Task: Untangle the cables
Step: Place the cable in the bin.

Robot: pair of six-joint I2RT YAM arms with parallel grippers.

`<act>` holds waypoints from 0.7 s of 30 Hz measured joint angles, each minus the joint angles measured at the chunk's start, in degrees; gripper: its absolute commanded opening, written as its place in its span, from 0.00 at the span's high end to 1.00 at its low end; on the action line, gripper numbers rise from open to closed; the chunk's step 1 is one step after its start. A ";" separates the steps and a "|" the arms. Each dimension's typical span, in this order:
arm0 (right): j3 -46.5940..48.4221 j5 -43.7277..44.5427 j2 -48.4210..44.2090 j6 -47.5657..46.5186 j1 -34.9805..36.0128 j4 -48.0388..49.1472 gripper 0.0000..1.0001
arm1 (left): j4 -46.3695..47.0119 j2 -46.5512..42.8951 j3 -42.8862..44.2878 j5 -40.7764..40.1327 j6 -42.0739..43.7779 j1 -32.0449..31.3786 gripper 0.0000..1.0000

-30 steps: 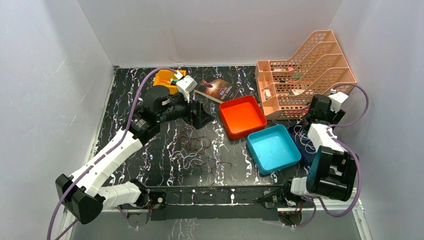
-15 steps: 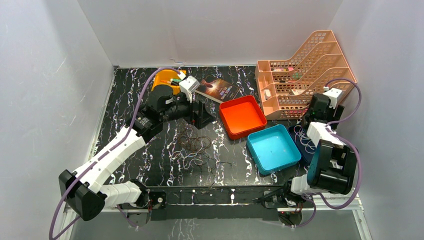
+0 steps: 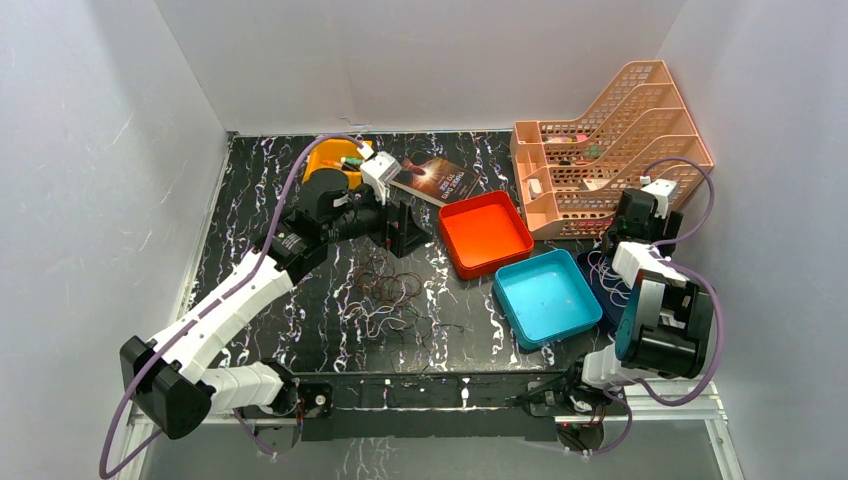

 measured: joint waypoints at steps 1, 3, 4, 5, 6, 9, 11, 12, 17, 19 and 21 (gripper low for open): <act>0.02 0.22 0.39 -0.20 0.00 0.02 0.27 | 0.04 0.17 0.07 0.02 0.00 0.00 0.10; 0.11 0.76 1.33 -0.50 -0.04 0.07 0.28 | 0.02 0.74 0.35 0.04 0.00 0.00 0.10; 0.26 1.03 1.99 -0.72 -0.17 0.07 0.29 | 0.02 0.98 0.37 0.07 0.00 0.00 0.10; 0.37 1.11 2.45 -0.87 -0.31 0.09 0.31 | 0.02 1.16 0.39 0.09 0.00 0.00 0.10; 0.50 1.20 2.86 -1.05 -0.44 0.13 0.32 | 0.02 1.36 0.42 0.13 0.02 0.00 0.10; 1.09 1.51 3.85 -1.51 -0.79 0.48 0.44 | 0.00 1.64 0.46 0.17 0.07 0.00 0.10; 1.16 1.60 4.15 -1.77 -0.81 1.27 0.50 | -0.02 1.66 0.57 0.20 0.17 0.00 0.10; 1.16 1.57 4.28 -1.84 -0.85 1.57 0.53 | -0.02 1.68 0.68 0.20 0.20 0.00 0.10; 1.49 1.62 5.07 -2.45 -1.16 2.89 0.71 | 0.09 2.01 1.44 0.39 0.20 0.00 0.10; 1.55 1.77 5.44 -2.54 -1.31 3.45 0.77 | 0.07 2.19 1.53 0.50 0.20 0.00 0.10; 1.55 1.95 5.46 -2.64 -1.42 3.65 0.83 | 0.02 2.38 1.55 0.63 0.20 0.00 0.10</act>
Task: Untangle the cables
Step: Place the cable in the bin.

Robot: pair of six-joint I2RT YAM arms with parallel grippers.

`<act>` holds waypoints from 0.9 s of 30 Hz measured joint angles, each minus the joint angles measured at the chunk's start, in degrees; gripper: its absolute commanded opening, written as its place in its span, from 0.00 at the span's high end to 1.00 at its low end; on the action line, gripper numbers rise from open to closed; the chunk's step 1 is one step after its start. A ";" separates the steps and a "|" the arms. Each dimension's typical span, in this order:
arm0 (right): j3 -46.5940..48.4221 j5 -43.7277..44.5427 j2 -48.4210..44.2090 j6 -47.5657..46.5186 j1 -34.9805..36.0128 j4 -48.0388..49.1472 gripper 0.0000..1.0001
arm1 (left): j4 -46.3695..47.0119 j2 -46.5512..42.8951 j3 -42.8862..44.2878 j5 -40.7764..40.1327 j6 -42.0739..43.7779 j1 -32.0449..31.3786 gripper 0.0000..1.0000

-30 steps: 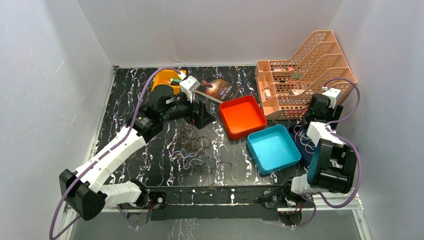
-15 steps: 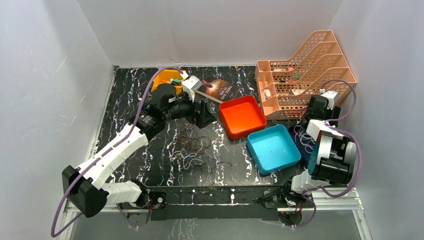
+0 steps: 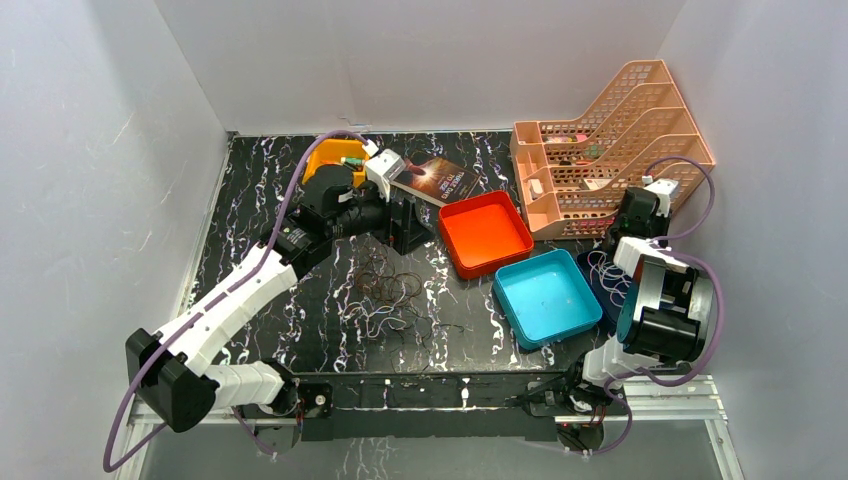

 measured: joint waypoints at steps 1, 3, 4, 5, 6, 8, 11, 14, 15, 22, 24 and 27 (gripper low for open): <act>0.00 0.04 -0.02 0.00 -0.07 0.07 0.86 | 0.00 0.04 -0.02 0.02 0.00 0.00 0.10; 0.00 0.09 -0.13 0.13 -0.11 0.31 0.90 | 0.00 0.04 0.00 0.07 0.00 0.00 0.10; 0.00 0.13 -0.35 0.33 -0.11 0.35 0.94 | 0.02 0.04 0.00 0.17 -0.02 0.00 0.10; 0.00 0.17 -0.70 0.63 -0.17 0.33 0.96 | 0.00 0.04 0.00 0.28 -0.02 0.00 0.10; 0.00 0.13 -1.20 1.01 -0.28 0.31 0.96 | 0.00 0.04 0.00 0.39 -0.02 0.00 0.10; 0.00 -0.09 -2.67 1.81 -0.46 -0.04 0.97 | 0.00 0.04 0.00 0.55 -0.09 0.00 0.10; -0.02 -0.63 -5.99 3.37 -0.48 -1.16 0.99 | 0.00 0.00 0.00 0.70 -0.26 0.00 0.10; -0.04 -2.16 -10.45 5.92 -0.48 -3.39 1.00 | 0.00 -0.35 0.00 0.87 -0.50 0.00 0.10; -0.04 -2.71 -11.85 7.02 -0.48 -4.24 1.00 | 0.00 -0.52 0.00 0.87 -0.61 0.00 0.10; -0.83 -8.22 -24.76 20.72 -0.48 -13.31 1.00 | 0.04 -2.51 0.00 1.55 -1.40 0.00 0.10; -2.29 -8.48 -28.61 25.07 -0.48 -15.91 1.00 | 0.02 -2.97 0.00 1.90 -1.62 0.00 0.10; -3.96 -7.69 -33.70 31.63 -0.48 -21.07 1.00 | 0.02 -3.61 0.00 2.27 -1.79 -0.07 0.10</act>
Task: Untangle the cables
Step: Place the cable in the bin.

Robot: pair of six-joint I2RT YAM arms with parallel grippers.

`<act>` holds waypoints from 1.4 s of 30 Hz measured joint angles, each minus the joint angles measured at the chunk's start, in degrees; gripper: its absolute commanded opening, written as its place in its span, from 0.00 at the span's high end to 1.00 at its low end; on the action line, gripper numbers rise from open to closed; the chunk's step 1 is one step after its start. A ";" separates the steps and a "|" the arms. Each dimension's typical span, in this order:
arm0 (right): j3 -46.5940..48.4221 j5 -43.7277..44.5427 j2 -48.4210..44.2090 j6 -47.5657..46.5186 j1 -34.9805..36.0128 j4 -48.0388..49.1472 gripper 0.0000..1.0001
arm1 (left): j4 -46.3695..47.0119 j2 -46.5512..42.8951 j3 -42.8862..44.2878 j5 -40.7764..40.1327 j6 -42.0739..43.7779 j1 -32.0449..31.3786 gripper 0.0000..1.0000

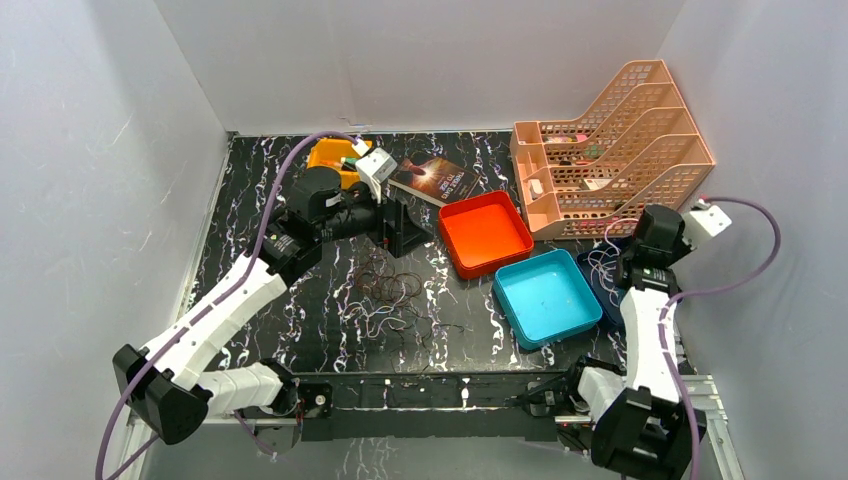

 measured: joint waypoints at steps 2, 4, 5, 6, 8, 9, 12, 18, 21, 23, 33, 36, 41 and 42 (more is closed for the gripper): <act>-0.09 2.08 -2.38 5.49 0.00 -4.46 1.00 | 0.00 -0.46 0.00 0.17 -0.11 -0.04 0.10; 0.07 5.20 -3.08 11.87 0.00 -9.11 1.00 | 0.00 -0.76 0.00 0.33 -0.24 -0.04 0.10; 0.26 6.51 -2.71 14.93 0.00 -11.67 1.00 | 0.00 -0.90 0.00 0.37 -0.37 -0.04 0.10; 0.83 8.35 -1.46 18.95 0.00 -15.41 1.00 | 0.00 -1.01 0.00 0.44 -0.42 -0.04 0.10; 2.40 11.41 2.36 26.80 0.00 -23.10 1.00 | -0.02 -1.22 0.00 0.68 -0.57 -0.04 0.10; 3.17 12.90 4.76 30.62 0.00 -27.04 1.00 | -0.02 -1.33 0.00 0.81 -0.61 -0.04 0.10; 3.74 16.17 10.45 39.15 0.00 -35.67 1.00 | -0.04 -1.51 0.00 1.22 -0.76 -0.09 0.10; 2.05 20.17 10.99 44.19 0.00 -39.50 1.00 | -0.07 -1.53 0.00 1.42 -0.59 -0.11 0.10; 1.99 21.14 10.97 43.80 0.00 -38.58 1.00 | -0.07 -1.53 0.00 1.42 -0.39 -0.11 0.10; 1.99 21.40 11.50 43.23 0.00 -37.57 0.96 | -0.07 -1.53 0.00 1.40 -0.35 -0.11 0.10; 1.99 18.25 16.09 37.20 0.00 -29.90 0.65 | -0.04 -1.53 -0.02 0.92 0.42 -0.11 0.09; 1.97 16.46 15.17 34.16 0.00 -26.82 0.65 | -0.02 -1.53 -0.02 0.70 0.59 -0.11 0.09; 1.97 14.43 14.01 30.75 0.00 -22.71 0.67 | 0.00 -1.64 -0.35 0.46 0.96 -0.13 0.08; 1.97 14.12 14.05 30.47 0.00 -22.38 0.67 | 0.00 -1.70 -0.52 0.39 1.01 -0.13 0.08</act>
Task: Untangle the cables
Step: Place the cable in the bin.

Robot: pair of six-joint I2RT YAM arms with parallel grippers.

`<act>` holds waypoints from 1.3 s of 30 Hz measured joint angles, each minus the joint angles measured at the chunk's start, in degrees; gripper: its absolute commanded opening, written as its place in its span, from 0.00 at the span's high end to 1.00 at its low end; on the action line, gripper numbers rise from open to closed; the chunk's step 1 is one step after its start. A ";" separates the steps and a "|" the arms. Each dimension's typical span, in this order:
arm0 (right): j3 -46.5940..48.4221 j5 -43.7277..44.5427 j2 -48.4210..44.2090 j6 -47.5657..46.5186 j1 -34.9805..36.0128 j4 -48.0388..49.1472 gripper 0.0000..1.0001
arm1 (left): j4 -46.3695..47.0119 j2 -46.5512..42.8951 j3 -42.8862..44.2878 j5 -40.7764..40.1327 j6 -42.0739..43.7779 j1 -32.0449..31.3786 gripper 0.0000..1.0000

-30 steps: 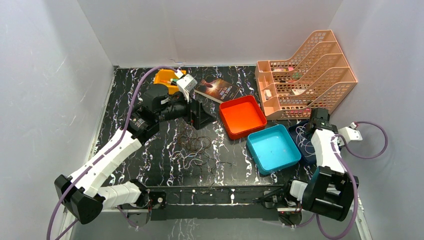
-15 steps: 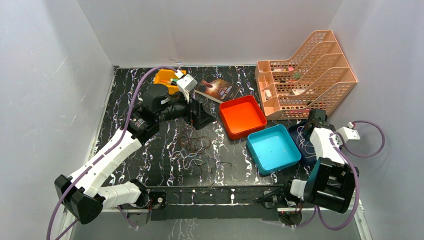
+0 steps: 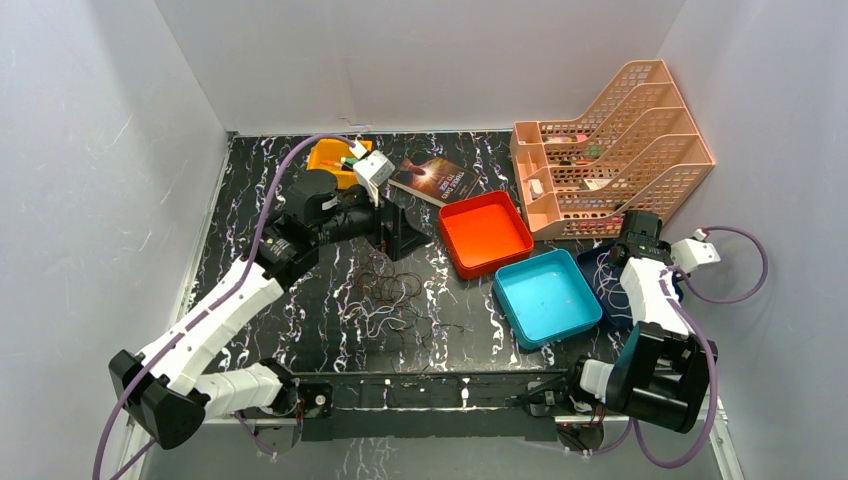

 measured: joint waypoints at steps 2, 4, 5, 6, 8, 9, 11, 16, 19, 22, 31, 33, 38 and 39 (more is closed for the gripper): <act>0.00 -0.52 0.15 -0.61 0.00 0.72 0.67 | -0.02 -0.22 -0.39 -0.17 0.17 0.00 0.08; 0.00 -1.20 0.46 -1.09 0.00 1.16 0.66 | -0.02 -0.63 -0.87 -0.42 0.37 0.00 0.07; 0.00 -1.44 0.57 -1.27 0.00 1.31 0.65 | -0.07 -0.87 -1.09 -0.59 0.52 0.00 0.07; 0.00 -1.60 0.66 -1.55 0.00 1.46 0.64 | -0.13 -1.03 -1.16 -0.72 0.59 0.00 0.07; 0.00 -1.99 0.66 -2.78 0.00 2.01 0.63 | -0.11 -1.31 -1.16 -1.20 0.63 0.00 0.05; 0.00 -2.34 0.61 -3.50 0.00 2.38 0.63 | -0.17 -1.38 -1.16 -1.51 0.63 0.00 0.05; 0.02 -3.80 0.22 -5.40 0.00 2.86 0.62 | -0.68 -1.40 -1.16 -2.82 0.55 0.00 0.03; 0.02 -9.94 -5.31 -10.36 0.00 4.92 0.51 | -5.53 0.22 -0.33 -8.92 -0.94 0.00 0.02; 0.00 -15.08 -11.65 -13.53 0.00 7.61 0.38 | -8.96 2.91 0.66 -12.76 -1.88 0.00 0.02; 0.17 -19.87 -17.22 -14.88 0.00 10.10 0.31 | -12.33 4.66 0.66 -16.98 -2.78 0.00 0.02; 11.39 -41.90 -17.62 -14.58 0.02 13.75 0.07 | -21.29 6.67 1.42 -30.60 -6.64 0.00 0.02; 11.30 -46.29 -18.49 -14.16 0.00 15.80 0.07 | -22.71 6.93 1.42 -32.41 -7.37 0.00 0.02; 11.85 -54.93 -18.14 -14.47 0.00 18.93 0.07 | -24.11 6.32 1.42 -34.84 -7.74 0.00 0.02; 12.37 -55.87 -17.68 -14.69 0.00 18.86 0.07 | -24.06 6.05 1.42 -35.26 -7.54 0.00 0.02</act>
